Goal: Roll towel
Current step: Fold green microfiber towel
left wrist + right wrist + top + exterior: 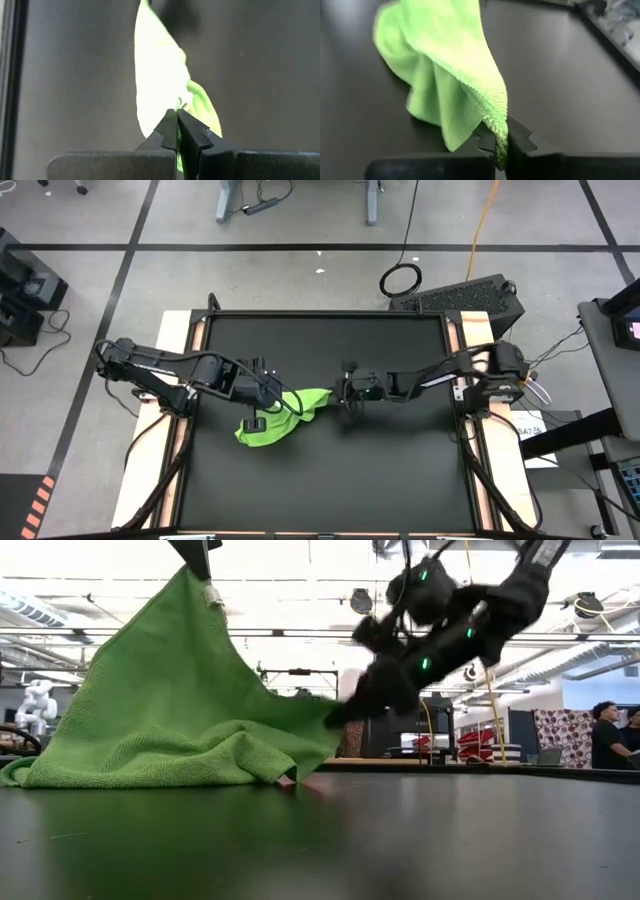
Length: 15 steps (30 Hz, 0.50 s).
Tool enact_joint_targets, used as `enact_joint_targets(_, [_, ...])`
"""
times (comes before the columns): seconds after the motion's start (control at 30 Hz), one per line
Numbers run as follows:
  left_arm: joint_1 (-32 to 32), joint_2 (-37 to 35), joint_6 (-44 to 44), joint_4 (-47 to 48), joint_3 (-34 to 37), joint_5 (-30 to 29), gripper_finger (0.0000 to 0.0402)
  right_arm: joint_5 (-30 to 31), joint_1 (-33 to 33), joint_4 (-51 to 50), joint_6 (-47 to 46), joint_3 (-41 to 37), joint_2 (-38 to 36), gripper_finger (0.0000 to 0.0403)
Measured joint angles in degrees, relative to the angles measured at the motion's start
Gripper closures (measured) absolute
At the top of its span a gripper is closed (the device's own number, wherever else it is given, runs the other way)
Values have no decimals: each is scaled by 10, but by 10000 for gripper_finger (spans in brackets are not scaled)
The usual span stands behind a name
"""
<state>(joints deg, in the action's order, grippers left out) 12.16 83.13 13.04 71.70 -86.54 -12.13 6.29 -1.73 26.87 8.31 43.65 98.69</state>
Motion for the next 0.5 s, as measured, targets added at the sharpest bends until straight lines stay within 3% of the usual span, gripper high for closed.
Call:
enact_joint_targets(0.13, [4, 0, 0, 11, -18, -17, 400, 0, 21, -102, 12, 0, -99, 400])
enact_joint_targets(0.33, [47, -1, -18, 11, -106, -88, 400, -1, 67, -254, 11, 0, -283, 402])
enact_joint_targets(0.5, [95, -1, -67, -24, -183, -129, 400, -7, 116, -302, 12, 0, -434, 402])
